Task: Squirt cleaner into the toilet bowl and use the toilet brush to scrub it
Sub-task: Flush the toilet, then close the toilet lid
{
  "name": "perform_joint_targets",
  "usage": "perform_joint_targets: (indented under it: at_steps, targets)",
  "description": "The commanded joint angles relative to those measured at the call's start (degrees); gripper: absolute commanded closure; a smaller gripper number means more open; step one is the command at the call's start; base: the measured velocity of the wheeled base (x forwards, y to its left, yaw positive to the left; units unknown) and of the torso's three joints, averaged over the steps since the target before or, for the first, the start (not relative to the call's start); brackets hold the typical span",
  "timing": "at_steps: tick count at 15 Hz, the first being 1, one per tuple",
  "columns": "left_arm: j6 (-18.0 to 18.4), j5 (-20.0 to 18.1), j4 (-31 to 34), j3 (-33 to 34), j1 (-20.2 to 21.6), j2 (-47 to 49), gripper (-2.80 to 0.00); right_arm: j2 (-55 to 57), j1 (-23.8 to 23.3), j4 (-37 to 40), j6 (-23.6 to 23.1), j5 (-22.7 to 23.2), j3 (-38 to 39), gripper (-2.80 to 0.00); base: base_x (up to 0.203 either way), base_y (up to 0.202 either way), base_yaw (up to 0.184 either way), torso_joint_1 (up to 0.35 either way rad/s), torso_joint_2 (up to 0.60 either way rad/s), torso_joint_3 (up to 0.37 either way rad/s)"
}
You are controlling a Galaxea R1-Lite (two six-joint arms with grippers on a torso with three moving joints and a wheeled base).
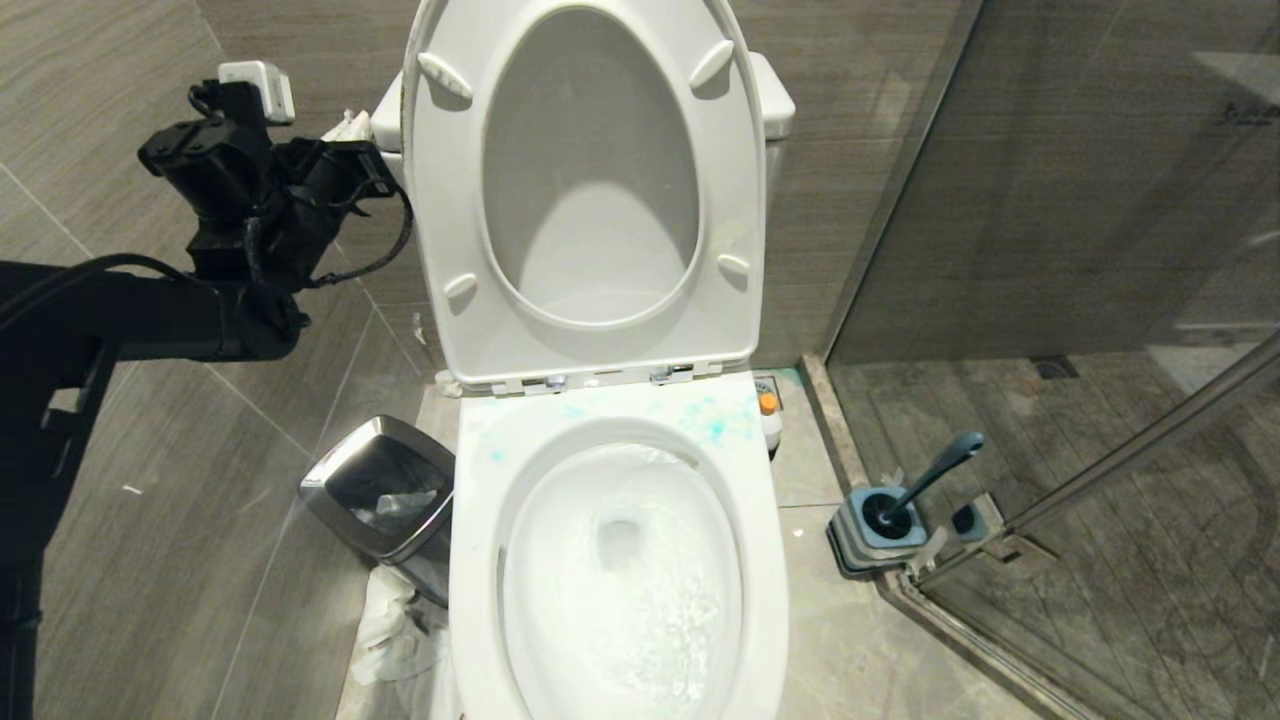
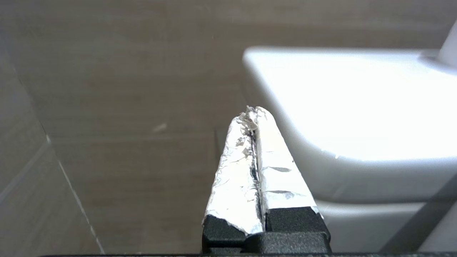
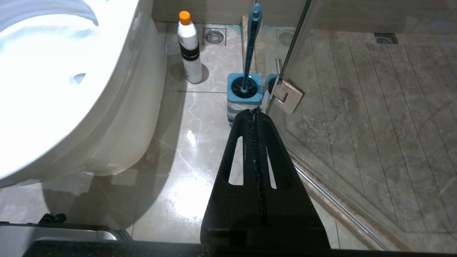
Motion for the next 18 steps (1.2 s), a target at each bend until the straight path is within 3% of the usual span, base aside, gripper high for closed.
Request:
perform_joint_targets:
  at_steps: [1,6,9,10,13,18]
  targets:
    - [-0.1,1.3,-0.6,0.0,0.8,-4.4,0.00,0.1,0.0,0.0,0.0,0.0,0.0,0.00,0.000,0.000,0.000,0.000,0.00,0.000]
    - [-0.6,1.5,1.1,-0.2,1.6,-8.5,0.00,0.1,0.0,0.0,0.0,0.0,0.0,0.00,0.000,0.000,0.000,0.000,0.00,0.000]
    - [-6.1,0.9,7.6,-3.5,1.5,-9.5,0.00,0.1,0.0,0.0,0.0,0.0,0.0,0.00,0.000,0.000,0.000,0.000,0.00,0.000]
    - [-8.4,-1.1,10.9,-5.9,1.5,-9.4,0.00,0.1,0.0,0.0,0.0,0.0,0.0,0.00,0.000,0.000,0.000,0.000,0.00,0.000]
    - [-11.2,-15.1,15.9,-7.0,1.5,-9.4,0.00,0.1,0.0,0.0,0.0,0.0,0.0,0.00,0.000,0.000,0.000,0.000,0.00,0.000]
    - [-13.3,-23.7,11.6,-7.1,0.1,-7.7,0.00,0.1,0.0,0.0,0.0,0.0,0.0,0.00,0.000,0.000,0.000,0.000,0.00,0.000]
